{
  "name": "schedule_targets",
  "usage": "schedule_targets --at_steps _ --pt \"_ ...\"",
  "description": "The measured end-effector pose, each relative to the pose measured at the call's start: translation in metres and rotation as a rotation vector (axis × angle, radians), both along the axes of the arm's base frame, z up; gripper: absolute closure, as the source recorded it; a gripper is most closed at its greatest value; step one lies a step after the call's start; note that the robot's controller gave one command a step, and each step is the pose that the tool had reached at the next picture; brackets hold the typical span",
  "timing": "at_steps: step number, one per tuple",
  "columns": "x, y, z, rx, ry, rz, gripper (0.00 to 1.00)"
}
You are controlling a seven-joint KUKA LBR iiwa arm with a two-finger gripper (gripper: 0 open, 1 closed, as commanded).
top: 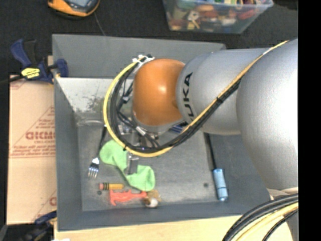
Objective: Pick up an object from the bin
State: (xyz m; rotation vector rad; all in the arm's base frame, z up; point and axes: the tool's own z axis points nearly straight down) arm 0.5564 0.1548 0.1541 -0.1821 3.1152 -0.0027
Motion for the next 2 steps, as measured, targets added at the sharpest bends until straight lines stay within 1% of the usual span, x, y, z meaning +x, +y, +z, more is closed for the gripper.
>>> schedule_targets --at_steps 1,2 --pt "0.005 -0.037 -0.049 -0.002 0.026 -0.309 0.0" --pt "0.016 -0.027 -0.083 0.005 0.0 -0.284 0.0"
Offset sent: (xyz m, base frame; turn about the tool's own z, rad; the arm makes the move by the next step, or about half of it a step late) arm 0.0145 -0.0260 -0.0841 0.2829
